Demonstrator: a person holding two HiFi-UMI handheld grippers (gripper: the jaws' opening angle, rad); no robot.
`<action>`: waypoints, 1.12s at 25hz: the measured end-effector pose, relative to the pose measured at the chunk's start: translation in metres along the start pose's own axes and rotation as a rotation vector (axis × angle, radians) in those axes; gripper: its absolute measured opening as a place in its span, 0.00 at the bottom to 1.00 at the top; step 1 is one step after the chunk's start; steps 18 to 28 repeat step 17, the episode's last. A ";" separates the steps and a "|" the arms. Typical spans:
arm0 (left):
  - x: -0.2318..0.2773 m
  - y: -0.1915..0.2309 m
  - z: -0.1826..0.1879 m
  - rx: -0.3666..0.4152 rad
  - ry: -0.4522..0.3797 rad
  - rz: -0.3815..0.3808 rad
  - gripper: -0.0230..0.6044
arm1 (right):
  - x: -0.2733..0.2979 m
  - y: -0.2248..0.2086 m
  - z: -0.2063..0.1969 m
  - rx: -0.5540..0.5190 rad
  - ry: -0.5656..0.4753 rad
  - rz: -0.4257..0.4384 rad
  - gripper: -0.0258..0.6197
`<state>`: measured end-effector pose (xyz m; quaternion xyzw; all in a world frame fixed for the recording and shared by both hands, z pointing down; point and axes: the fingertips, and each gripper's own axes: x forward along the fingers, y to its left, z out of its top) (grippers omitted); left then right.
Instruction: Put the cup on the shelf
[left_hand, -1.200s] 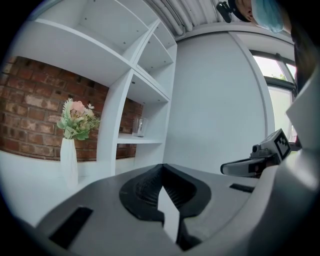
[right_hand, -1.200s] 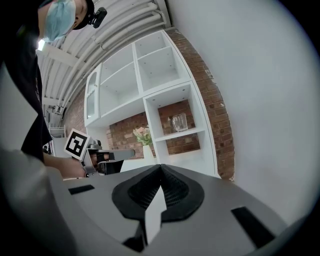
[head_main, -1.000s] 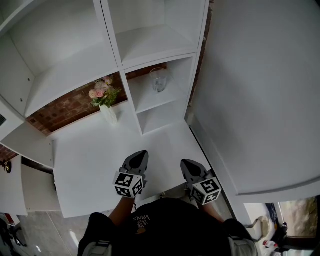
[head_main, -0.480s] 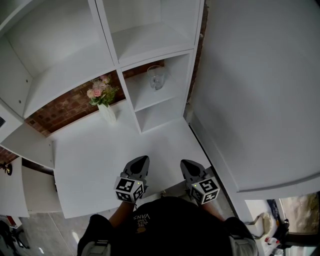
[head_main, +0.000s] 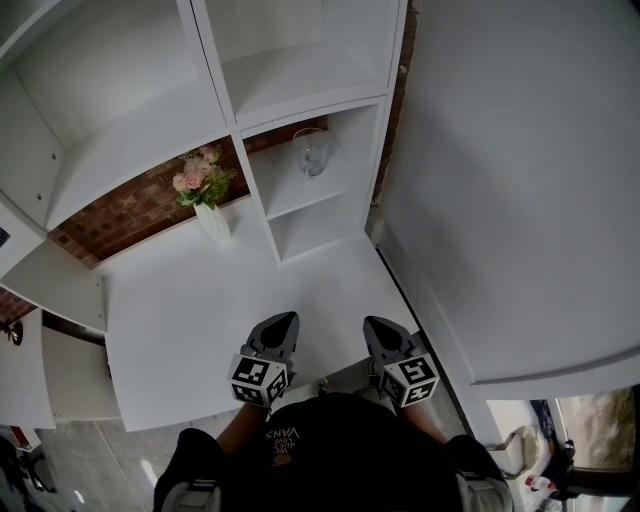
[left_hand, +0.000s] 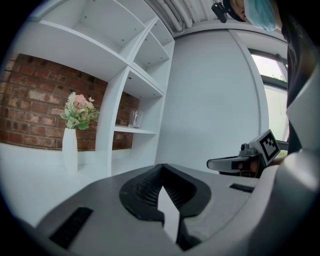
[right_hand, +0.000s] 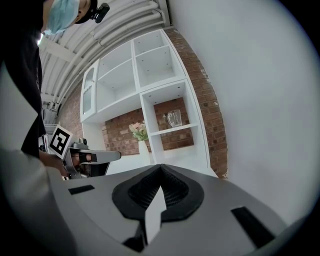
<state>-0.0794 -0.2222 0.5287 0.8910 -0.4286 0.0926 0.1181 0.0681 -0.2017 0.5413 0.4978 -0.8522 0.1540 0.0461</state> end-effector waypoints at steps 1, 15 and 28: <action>0.000 -0.001 0.000 0.000 0.000 0.000 0.05 | 0.000 0.000 0.001 0.000 -0.003 0.000 0.04; -0.002 -0.009 0.005 -0.020 -0.018 0.014 0.05 | -0.007 -0.006 0.007 -0.008 -0.010 0.001 0.04; -0.001 -0.010 0.005 -0.020 -0.014 0.017 0.05 | -0.008 -0.007 0.008 -0.010 -0.010 0.003 0.04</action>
